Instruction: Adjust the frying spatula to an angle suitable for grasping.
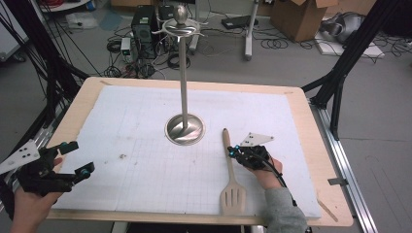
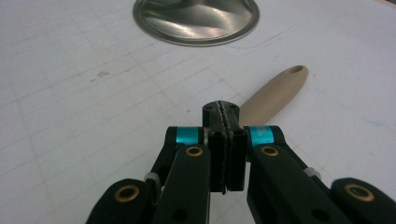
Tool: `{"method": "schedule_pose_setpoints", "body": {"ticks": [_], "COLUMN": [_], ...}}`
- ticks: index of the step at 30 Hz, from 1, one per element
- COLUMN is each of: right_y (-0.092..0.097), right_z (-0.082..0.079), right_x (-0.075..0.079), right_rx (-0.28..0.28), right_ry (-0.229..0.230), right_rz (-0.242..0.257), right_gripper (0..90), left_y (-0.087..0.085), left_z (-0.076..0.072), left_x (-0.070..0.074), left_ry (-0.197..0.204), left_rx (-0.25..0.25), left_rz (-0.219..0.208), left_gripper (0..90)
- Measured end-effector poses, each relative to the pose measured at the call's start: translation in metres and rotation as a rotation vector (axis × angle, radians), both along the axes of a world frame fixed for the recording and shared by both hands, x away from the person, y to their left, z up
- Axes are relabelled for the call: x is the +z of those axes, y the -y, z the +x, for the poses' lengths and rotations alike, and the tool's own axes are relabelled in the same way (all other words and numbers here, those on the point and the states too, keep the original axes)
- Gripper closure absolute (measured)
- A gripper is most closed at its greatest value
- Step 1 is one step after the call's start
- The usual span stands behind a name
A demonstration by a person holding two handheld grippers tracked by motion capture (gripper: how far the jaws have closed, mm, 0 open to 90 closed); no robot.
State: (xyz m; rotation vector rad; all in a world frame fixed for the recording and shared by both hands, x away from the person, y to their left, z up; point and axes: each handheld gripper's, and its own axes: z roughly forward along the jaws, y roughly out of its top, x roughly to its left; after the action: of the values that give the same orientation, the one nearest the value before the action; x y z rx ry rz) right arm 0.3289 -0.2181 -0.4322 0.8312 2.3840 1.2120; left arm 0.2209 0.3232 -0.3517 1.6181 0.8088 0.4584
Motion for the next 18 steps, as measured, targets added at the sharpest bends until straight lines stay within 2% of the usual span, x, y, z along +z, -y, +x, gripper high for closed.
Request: {"method": "schedule_pose_setpoints", "body": {"ticks": [8, 18], "right_y": [-0.004, -0.012], "right_z": [-0.014, -0.026], "right_x": [-0.002, -0.008], "right_rx": [0.045, 0.123], "right_ry": [-0.001, -0.053], "right_rz": [-0.028, -0.061], "right_gripper": [90.0, 90.0], "left_y": [0.009, 0.015], "left_z": [0.011, 0.019], "left_x": [-0.002, -0.002], "left_ry": [-0.013, -0.016], "left_rx": [-0.03, -0.056], "left_rz": [0.003, 0.006], "left_gripper": [2.4, 2.4]}}
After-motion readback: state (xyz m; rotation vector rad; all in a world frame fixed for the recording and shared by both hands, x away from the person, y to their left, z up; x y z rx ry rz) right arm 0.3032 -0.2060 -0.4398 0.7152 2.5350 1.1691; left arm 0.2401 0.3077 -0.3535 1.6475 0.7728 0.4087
